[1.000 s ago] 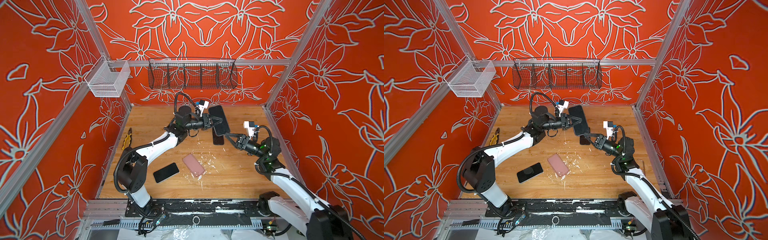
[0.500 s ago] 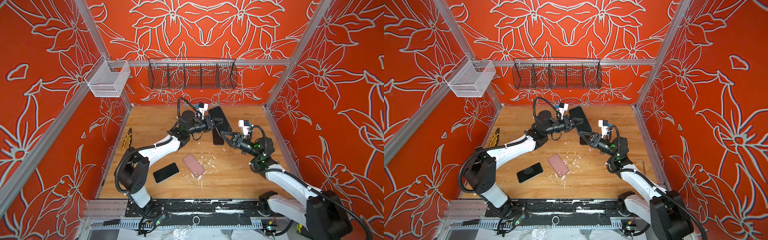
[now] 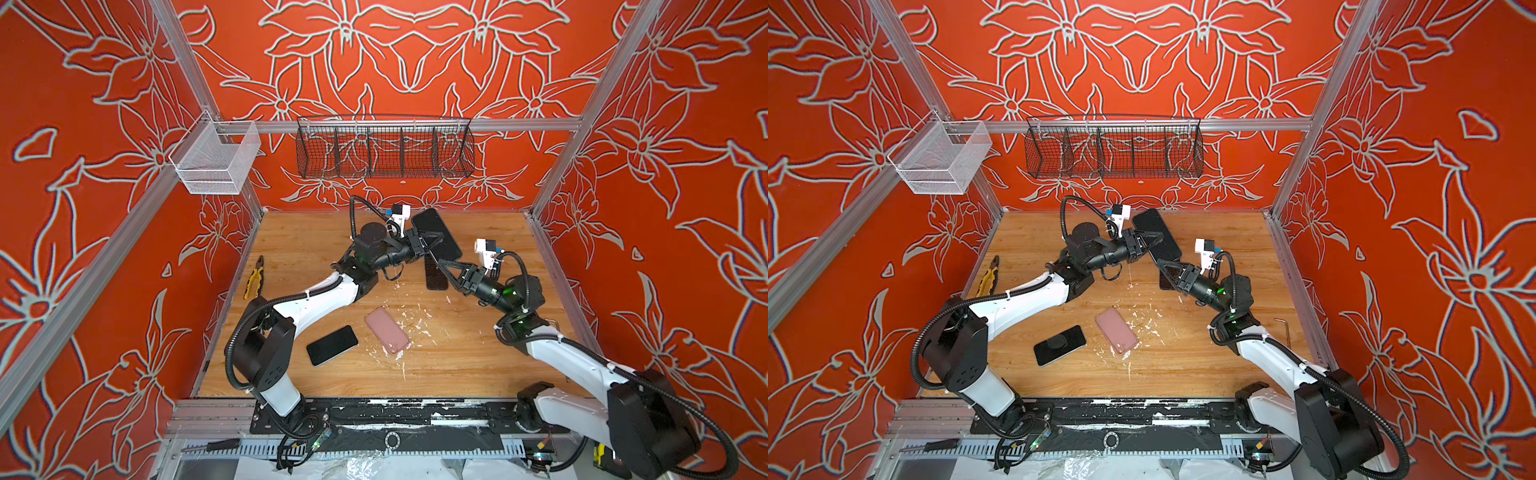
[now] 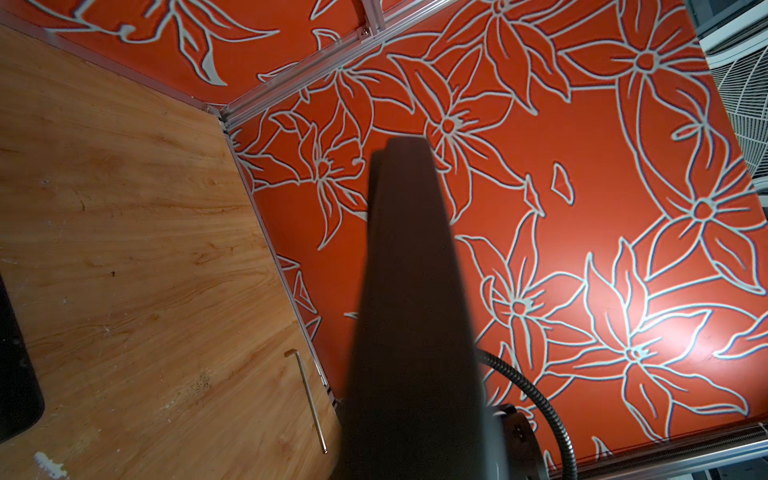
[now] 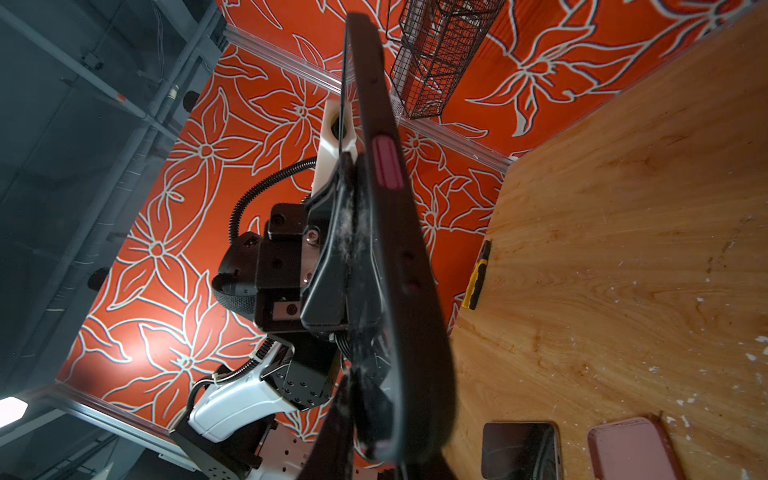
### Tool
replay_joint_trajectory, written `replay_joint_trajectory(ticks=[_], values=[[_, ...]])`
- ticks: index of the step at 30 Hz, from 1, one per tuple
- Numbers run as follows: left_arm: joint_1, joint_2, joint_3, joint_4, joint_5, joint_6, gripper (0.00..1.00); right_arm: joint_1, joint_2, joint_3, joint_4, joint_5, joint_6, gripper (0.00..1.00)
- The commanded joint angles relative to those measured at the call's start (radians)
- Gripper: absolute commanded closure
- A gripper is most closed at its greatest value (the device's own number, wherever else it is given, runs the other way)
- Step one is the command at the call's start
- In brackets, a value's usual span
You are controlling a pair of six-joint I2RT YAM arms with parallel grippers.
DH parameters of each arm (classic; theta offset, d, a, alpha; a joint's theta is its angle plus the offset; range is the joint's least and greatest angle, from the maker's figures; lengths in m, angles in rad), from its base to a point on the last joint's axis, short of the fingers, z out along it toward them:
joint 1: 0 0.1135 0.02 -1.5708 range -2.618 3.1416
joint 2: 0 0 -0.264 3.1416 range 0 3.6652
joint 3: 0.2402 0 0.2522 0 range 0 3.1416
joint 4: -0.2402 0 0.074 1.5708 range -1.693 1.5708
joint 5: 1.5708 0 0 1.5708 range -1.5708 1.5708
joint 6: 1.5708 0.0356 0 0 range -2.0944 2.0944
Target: Put the phone into the phone case
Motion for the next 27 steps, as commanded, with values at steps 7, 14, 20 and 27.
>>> replay_joint_trajectory(ticks=[7,14,20,27], values=[[-0.003,-0.038,0.004,0.064,-0.001,0.001,1.0,0.007,0.044,-0.022,0.116,0.042,0.026,0.97],[-0.003,-0.055,0.004,0.036,0.015,0.033,0.92,0.007,0.053,-0.028,0.098,0.053,-0.004,1.0],[0.01,-0.116,-0.028,-0.012,0.001,0.098,0.54,0.006,-0.044,0.022,-0.158,0.039,-0.137,1.0],[0.081,-0.159,-0.034,-0.095,0.076,0.168,0.55,0.005,-0.131,0.195,-0.565,-0.124,-0.357,1.0]])
